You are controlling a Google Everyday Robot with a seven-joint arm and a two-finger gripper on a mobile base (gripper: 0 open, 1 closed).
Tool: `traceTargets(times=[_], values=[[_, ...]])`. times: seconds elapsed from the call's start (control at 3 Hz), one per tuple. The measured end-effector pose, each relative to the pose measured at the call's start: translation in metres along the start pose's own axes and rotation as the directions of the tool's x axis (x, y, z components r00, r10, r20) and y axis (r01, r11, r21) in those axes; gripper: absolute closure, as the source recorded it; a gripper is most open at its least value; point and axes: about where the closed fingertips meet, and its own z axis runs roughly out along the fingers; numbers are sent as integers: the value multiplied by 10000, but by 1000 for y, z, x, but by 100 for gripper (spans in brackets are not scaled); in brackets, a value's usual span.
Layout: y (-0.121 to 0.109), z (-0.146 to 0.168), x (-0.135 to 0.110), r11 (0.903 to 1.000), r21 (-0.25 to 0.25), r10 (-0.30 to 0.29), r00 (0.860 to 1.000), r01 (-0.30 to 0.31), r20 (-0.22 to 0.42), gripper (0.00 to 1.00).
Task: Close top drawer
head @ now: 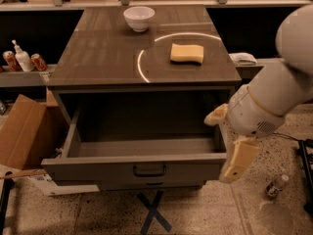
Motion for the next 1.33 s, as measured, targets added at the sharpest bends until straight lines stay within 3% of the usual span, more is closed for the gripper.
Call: traceTargets(times=[0.33,1.0,1.33], values=[[15,60,18,9957,-915,165,9999,-167,-36,42],[19,63,19,9950,-988,162,9998,-170,-88,89],[15,93,41,9908,-1121,686,9957,-753,-621,100]])
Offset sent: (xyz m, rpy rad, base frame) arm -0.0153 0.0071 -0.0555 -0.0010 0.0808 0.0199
